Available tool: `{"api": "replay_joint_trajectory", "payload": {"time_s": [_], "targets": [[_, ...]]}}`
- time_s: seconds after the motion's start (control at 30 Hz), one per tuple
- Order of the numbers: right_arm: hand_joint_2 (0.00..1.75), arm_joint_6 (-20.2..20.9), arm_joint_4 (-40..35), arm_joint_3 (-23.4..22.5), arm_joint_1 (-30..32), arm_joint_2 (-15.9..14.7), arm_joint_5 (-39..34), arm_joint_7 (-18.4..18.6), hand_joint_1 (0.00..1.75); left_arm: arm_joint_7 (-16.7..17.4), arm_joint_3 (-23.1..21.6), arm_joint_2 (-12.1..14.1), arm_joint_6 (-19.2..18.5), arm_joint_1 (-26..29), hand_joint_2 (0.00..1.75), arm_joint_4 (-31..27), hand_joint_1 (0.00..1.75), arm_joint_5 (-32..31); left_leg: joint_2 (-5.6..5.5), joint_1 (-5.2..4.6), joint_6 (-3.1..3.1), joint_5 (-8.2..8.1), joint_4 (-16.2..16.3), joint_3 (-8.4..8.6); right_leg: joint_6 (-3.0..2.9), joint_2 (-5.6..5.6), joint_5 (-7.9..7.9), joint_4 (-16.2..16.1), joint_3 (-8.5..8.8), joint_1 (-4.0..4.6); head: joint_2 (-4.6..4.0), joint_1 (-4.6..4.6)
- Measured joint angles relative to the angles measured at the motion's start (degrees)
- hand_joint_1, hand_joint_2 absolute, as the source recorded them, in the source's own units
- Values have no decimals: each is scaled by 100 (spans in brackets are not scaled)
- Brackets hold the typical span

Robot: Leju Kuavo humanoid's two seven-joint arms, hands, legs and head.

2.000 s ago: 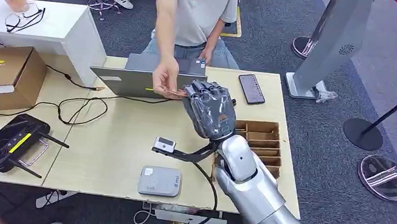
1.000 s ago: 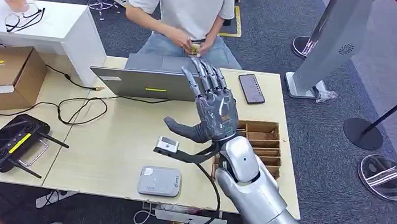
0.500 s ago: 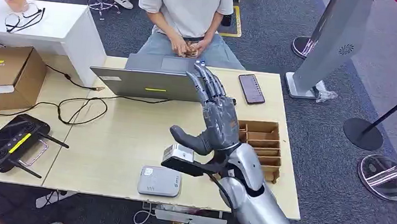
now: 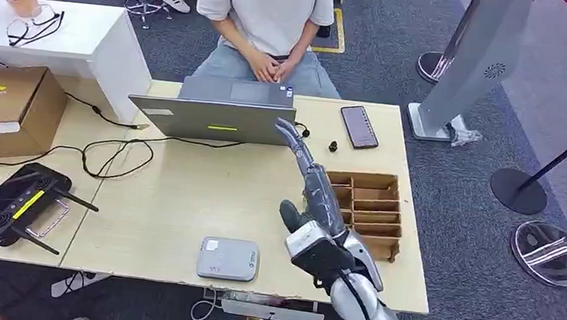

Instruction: Pass the card to the sensor for recognition and then transmit it.

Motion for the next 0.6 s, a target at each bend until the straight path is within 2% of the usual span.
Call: {"api": "replay_joint_trajectory", "payload": {"time_s": [0.17,0.6], "targets": [[0,81,-262,-74,398,0,-240,-127,0,-20,11,0,0,29,0,0,0,-2,0,0,2,-2,0,-1,1,-1,-2,0,0,0,0,2],[0,44,-658,-234,1097,0,-194,-234,0,0,13,-2,33,36,0,0,0,-24,1,0,0,-4,0,0,1,0,-2,-1,0,0,0,2]]}}
